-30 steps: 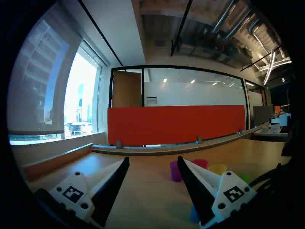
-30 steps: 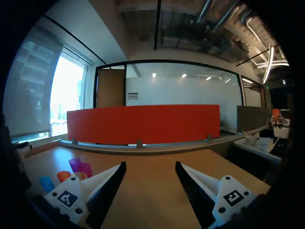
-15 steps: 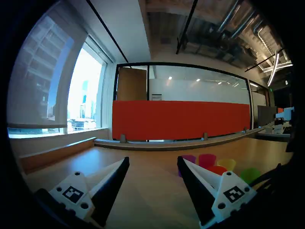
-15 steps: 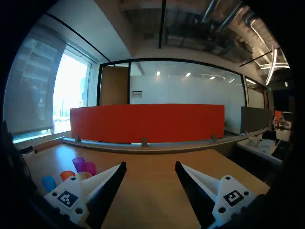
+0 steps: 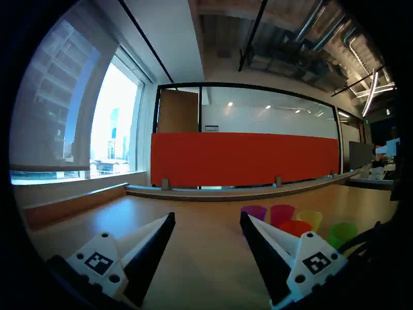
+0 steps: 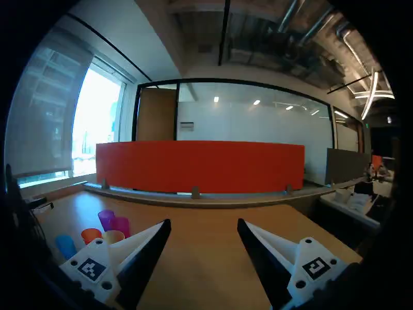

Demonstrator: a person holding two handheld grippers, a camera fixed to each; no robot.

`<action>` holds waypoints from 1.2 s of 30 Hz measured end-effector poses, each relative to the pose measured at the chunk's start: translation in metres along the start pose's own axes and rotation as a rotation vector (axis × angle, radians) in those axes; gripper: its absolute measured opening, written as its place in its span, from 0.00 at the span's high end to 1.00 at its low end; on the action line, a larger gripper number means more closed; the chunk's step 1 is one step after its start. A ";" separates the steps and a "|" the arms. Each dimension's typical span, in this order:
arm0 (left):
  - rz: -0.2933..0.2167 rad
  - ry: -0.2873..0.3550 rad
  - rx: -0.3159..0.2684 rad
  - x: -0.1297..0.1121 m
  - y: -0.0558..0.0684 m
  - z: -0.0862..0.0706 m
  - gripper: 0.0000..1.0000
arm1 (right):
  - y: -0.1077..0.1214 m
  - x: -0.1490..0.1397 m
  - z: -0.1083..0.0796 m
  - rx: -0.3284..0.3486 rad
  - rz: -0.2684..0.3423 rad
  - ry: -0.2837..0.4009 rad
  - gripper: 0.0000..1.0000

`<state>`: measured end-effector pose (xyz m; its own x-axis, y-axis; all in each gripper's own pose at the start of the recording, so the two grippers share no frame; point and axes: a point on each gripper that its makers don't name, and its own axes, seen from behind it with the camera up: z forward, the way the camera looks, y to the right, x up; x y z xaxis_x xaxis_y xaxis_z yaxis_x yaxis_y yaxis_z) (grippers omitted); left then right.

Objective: Pour water

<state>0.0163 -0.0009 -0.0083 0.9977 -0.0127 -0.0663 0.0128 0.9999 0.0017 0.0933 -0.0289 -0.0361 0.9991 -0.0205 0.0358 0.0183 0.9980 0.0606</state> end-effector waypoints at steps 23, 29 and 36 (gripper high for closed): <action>0.011 -0.065 0.000 -0.016 0.000 0.007 0.07 | 0.007 -0.001 -0.003 -0.009 0.008 -0.001 0.00; 0.011 -0.065 -0.006 -0.016 0.001 0.006 0.07 | 0.008 -0.001 -0.004 -0.008 0.009 -0.001 0.00; 0.011 -0.065 -0.013 -0.017 0.002 0.006 0.07 | 0.010 -0.001 -0.005 -0.009 0.008 0.002 0.00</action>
<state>-0.0006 0.0016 -0.0015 1.0000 -0.0011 -0.0010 0.0011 0.9999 -0.0109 0.0922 -0.0184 -0.0404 0.9993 -0.0119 0.0348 0.0101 0.9986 0.0510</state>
